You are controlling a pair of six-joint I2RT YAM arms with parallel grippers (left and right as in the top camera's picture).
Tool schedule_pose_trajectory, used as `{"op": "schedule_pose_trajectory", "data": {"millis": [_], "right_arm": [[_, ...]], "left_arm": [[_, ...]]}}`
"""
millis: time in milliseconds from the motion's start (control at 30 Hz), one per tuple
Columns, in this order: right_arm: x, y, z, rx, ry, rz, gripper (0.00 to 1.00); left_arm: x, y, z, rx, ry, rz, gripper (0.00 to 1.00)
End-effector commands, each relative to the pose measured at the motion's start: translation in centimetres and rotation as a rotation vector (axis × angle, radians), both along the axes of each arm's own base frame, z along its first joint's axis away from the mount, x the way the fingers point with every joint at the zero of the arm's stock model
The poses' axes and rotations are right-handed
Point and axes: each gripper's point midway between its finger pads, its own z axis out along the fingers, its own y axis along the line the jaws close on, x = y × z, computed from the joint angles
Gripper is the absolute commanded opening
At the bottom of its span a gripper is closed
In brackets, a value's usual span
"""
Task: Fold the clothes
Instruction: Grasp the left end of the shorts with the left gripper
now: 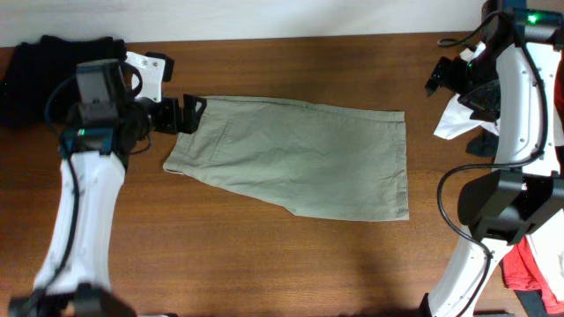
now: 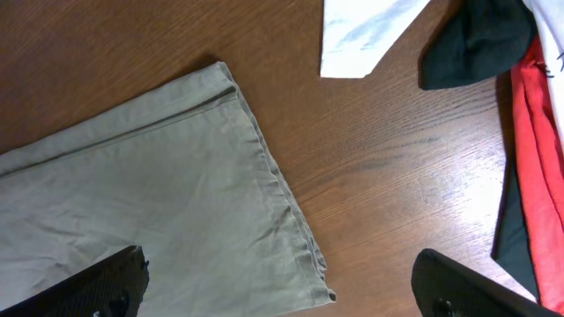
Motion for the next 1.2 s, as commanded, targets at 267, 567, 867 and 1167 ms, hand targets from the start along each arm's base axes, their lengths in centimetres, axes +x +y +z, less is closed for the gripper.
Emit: {"op": "schedule_pose_trajectory", "data": {"millis": [267, 567, 867, 1167], "right_arm": [[-0.1, -0.5, -0.2, -0.010, 0.007, -0.014, 0.99], [-0.1, -0.5, -0.2, -0.010, 0.007, -0.014, 0.99], [-0.1, -0.5, -0.2, -0.010, 0.007, -0.014, 0.98], [-0.1, -0.5, -0.2, -0.010, 0.007, -0.014, 0.99]], "left_arm": [[1.6, 4.4, -16.5, -0.089, 0.369, 0.042, 0.99], [0.5, 4.0, -22.8, -0.109, 0.492, 0.012, 0.99], [-4.6, 0.8, -24.3, -0.219, 0.724, -0.057, 0.77], [-7.3, 0.6, -24.1, -0.274, 0.886, 0.016, 0.01]]}}
